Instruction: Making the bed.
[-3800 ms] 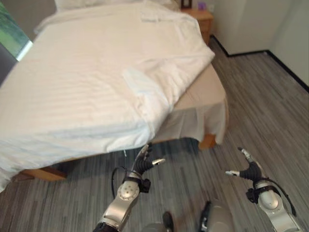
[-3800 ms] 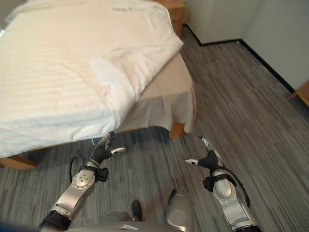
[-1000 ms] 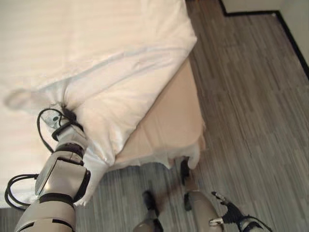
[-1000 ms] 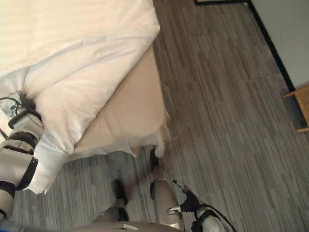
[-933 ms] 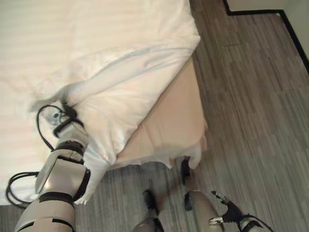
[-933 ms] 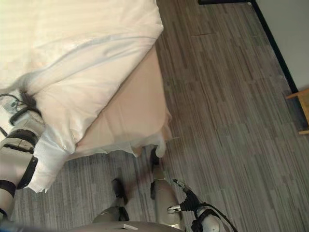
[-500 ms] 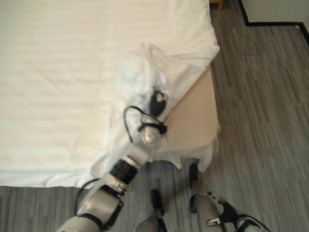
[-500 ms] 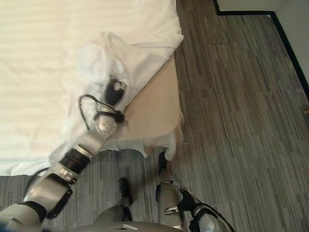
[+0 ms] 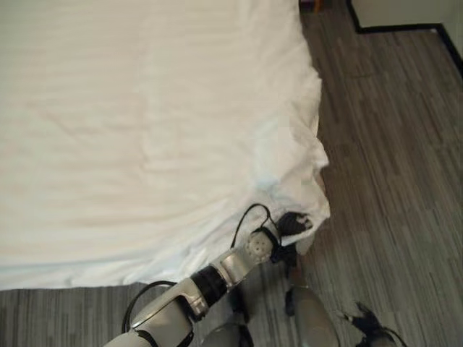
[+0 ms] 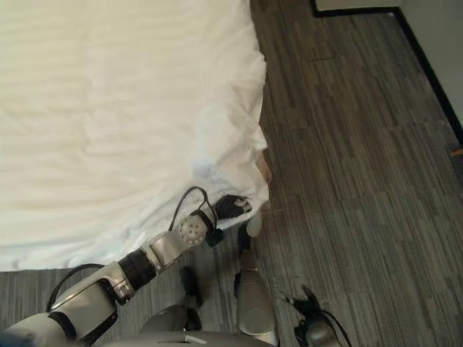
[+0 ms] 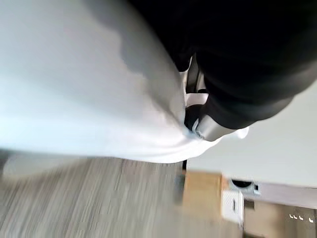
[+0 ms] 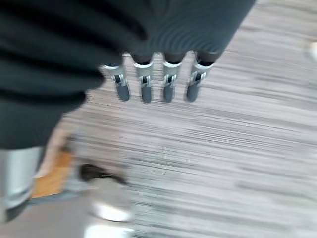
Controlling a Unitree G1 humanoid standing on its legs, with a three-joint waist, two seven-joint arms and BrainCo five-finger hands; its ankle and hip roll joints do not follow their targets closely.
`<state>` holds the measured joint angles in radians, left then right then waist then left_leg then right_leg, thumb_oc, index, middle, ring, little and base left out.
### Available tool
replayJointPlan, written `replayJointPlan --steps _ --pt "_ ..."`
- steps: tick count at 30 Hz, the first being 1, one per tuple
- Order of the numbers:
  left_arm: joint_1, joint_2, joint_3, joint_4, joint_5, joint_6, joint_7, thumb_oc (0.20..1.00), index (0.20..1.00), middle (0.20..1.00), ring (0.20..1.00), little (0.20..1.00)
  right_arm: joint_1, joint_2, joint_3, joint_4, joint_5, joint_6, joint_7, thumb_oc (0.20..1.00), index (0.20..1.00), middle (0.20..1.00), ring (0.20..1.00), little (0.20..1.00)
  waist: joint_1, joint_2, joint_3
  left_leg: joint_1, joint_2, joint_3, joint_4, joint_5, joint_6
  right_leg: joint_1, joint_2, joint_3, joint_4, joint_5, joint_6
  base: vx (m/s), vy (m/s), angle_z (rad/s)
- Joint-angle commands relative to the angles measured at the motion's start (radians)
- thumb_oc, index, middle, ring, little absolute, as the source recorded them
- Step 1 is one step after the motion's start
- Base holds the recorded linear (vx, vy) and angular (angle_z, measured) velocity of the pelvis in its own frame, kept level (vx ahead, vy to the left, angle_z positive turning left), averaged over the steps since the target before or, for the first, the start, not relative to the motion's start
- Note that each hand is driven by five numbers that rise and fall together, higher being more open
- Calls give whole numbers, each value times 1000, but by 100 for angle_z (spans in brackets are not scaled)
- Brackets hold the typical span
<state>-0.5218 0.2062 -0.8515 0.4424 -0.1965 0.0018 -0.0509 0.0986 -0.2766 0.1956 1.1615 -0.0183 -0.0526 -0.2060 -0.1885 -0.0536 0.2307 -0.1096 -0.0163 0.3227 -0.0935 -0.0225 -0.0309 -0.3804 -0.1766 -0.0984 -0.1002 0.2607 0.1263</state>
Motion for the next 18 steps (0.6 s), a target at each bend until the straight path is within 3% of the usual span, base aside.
replayJointPlan --steps 1,4,5,8,9,10,13,16,18 --pt "5 -135 -37 -16 -179 -31 -164 1000 1000 1000 1000 1000 -10 -26 20 15 42 31 20 1000 1000 1000 1000 1000 -26 26 41 5 70 -25 6 -1 -38 158 -51 15 13 -108 88 44 32 -8" --pt "26 -138 -36 -21 -243 6 -237 1000 1000 1000 1000 1000 -3 -20 20 54 42 50 48 1000 1000 1000 1000 1000 -24 26 44 38 70 -24 6 -8 -37 190 -50 13 13 -116 86 47 25 -3" --pt "77 -154 -69 -61 -439 146 -391 1000 1000 1000 1000 1000 13 -13 26 99 48 72 94 1000 1000 1000 1000 1000 -19 26 48 75 71 -24 6 -15 -36 230 -51 11 13 -126 82 87 32 -1" --pt "155 -150 -138 -166 -645 309 -466 1000 1000 1000 1000 1000 23 -16 58 120 47 72 147 1000 1000 1000 1000 1000 -9 32 55 98 71 -29 6 -20 -35 260 -53 1 13 -134 75 18 7 1" --pt "200 -150 -167 -187 -687 406 -522 1000 1000 1000 1000 1000 37 -11 73 77 53 69 152 1000 1000 1000 1000 1000 -4 33 55 103 70 -34 6 -22 -34 271 -55 -3 13 -138 75 0 0 0" --pt "221 -158 -190 -196 -745 420 -515 1000 1000 1000 1000 1000 57 -22 69 70 56 56 154 1000 1000 1000 1000 1000 -3 33 56 108 69 -34 6 -23 -35 278 -58 -7 13 -140 74 15 -8 3" --pt "201 -172 -181 -204 -890 372 -479 1000 1000 1000 1000 1000 73 -32 73 44 81 35 144 1000 1000 1000 1000 1000 -6 32 59 124 68 -38 6 -22 -36 293 -59 -8 16 -147 69 11 1 4" --pt "161 -187 -118 -181 -978 375 -468 1000 1000 1000 1000 1000 75 -38 74 41 76 28 145 1000 1000 1000 1000 1000 -13 30 59 135 69 -30 6 -23 -37 294 -57 -4 21 -150 68 0 0 0" --pt "116 -180 -12 -135 -1022 354 -458 1000 1000 1000 1000 1000 88 -43 68 57 43 33 140 1000 1000 1000 1000 1000 -21 26 55 136 71 -24 6 -23 -37 286 -54 2 24 -150 67 0 0 0"
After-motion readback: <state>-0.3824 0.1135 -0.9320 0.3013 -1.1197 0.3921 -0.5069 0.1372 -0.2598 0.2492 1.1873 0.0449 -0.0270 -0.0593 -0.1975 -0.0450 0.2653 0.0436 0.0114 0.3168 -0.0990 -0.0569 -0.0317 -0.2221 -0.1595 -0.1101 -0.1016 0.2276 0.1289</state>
